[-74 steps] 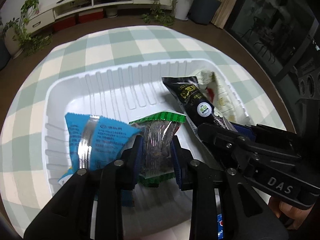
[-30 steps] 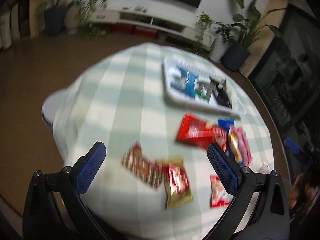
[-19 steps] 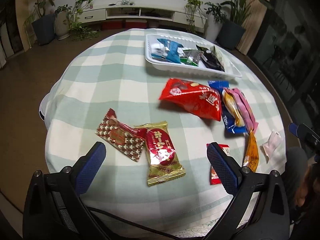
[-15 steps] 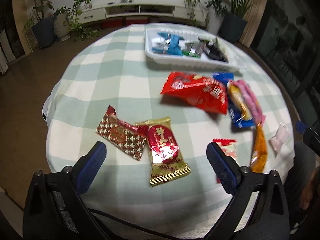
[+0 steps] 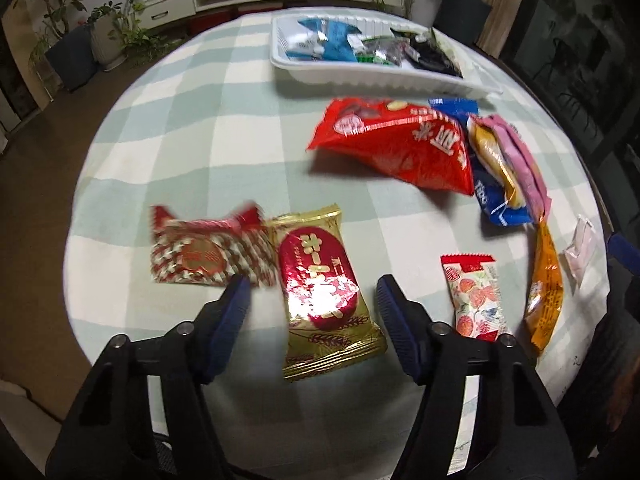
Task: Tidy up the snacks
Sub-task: 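Grasp the gold-red wafer with the left gripper while the right gripper grasps the orange bar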
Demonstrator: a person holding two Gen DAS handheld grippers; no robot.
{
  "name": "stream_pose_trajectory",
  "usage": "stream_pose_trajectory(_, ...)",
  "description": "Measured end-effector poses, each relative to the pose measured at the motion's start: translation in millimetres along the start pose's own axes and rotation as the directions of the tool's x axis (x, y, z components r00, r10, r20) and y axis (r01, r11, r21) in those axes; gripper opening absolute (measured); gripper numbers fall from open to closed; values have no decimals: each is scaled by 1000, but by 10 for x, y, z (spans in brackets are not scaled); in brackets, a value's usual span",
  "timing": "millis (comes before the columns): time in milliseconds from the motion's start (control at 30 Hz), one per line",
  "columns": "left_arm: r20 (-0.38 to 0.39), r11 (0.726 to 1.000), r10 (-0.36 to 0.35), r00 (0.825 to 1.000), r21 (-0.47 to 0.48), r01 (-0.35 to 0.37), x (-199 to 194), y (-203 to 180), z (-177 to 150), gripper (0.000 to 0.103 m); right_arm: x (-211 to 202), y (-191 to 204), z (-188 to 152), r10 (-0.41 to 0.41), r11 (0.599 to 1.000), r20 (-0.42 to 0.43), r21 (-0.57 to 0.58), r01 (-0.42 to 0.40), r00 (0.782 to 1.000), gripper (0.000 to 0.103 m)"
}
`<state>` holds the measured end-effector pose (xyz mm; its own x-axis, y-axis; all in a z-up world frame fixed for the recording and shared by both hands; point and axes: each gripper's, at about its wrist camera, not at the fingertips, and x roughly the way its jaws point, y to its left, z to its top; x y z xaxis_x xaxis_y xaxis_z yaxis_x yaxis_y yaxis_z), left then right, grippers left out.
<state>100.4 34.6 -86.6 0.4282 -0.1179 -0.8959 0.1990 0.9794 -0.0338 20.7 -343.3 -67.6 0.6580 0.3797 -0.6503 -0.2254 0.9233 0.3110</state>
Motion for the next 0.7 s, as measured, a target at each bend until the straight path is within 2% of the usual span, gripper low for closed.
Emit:
stream_pose_trajectory(233, -11, 1000, 2, 1000, 22, -2, 120, -2, 97, 59, 40, -2, -26, 3, 1000, -18, -3, -3, 1000, 86)
stream_pose_trajectory(300, -9, 999, 5, 1000, 35, -4, 133, -2, 126, 54, 47, -7, -28, 3, 1000, -27, -3, -3, 1000, 84)
stream_pose_trajectory(433, 0, 999, 5, 1000, 49, -5, 119, 1, 143, 32, 49, -9, -31, -1, 1000, -34, -3, 1, 999, 83)
stream_pose_trajectory(567, 8, 997, -7, 1000, 72, 6, 94, -29, 121, 30, 74, 0, -40, -1, 1000, -50, 5, 2, 999, 83)
stream_pose_trajectory(700, 36, 996, -71, 997, 57, 68, -5, -25, 51, 30, 137, 10, -61, -2, 1000, -87, 30, 4, 996, 79)
